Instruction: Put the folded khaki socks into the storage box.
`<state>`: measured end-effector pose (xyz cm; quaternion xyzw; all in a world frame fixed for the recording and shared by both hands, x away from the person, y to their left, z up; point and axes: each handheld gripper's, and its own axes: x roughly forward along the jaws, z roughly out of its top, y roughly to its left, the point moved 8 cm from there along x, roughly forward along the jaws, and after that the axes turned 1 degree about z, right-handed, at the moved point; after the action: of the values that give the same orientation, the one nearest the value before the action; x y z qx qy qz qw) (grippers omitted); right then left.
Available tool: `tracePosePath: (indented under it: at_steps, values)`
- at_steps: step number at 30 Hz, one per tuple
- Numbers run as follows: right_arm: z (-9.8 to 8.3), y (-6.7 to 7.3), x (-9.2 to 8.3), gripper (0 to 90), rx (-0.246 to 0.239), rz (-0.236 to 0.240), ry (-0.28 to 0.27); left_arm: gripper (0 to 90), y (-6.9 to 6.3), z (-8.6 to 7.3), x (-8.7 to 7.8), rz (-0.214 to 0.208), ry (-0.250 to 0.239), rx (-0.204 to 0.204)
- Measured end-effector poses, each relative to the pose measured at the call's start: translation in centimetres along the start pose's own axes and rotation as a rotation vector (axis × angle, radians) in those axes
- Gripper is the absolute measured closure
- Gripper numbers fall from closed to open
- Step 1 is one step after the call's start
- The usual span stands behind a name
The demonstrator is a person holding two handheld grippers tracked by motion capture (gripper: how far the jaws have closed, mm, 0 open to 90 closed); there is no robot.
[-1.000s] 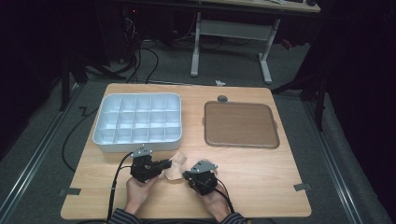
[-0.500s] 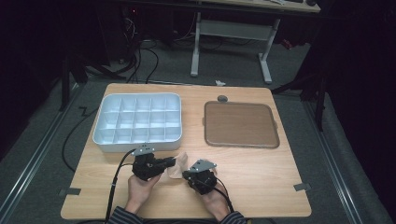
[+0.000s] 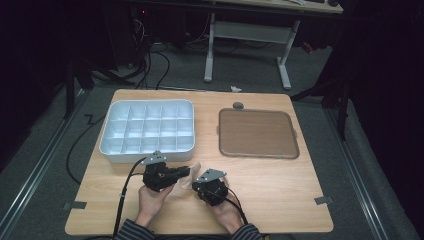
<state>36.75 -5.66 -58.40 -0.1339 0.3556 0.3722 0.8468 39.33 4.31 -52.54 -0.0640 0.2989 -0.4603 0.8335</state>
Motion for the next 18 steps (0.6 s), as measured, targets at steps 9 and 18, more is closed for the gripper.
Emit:
tracePosePath:
  at_steps: [9,18]
  values:
    - [0.47,0.68,0.59,86.4,0.004,0.035,-0.007,85.0,-0.44,0.06,0.01,-0.011,0.002,0.004]
    - [0.67,0.50,0.02,80.5,0.026,0.032,-0.020,85.0,0.19,-0.18,-0.15,0.028,0.019,-0.004]
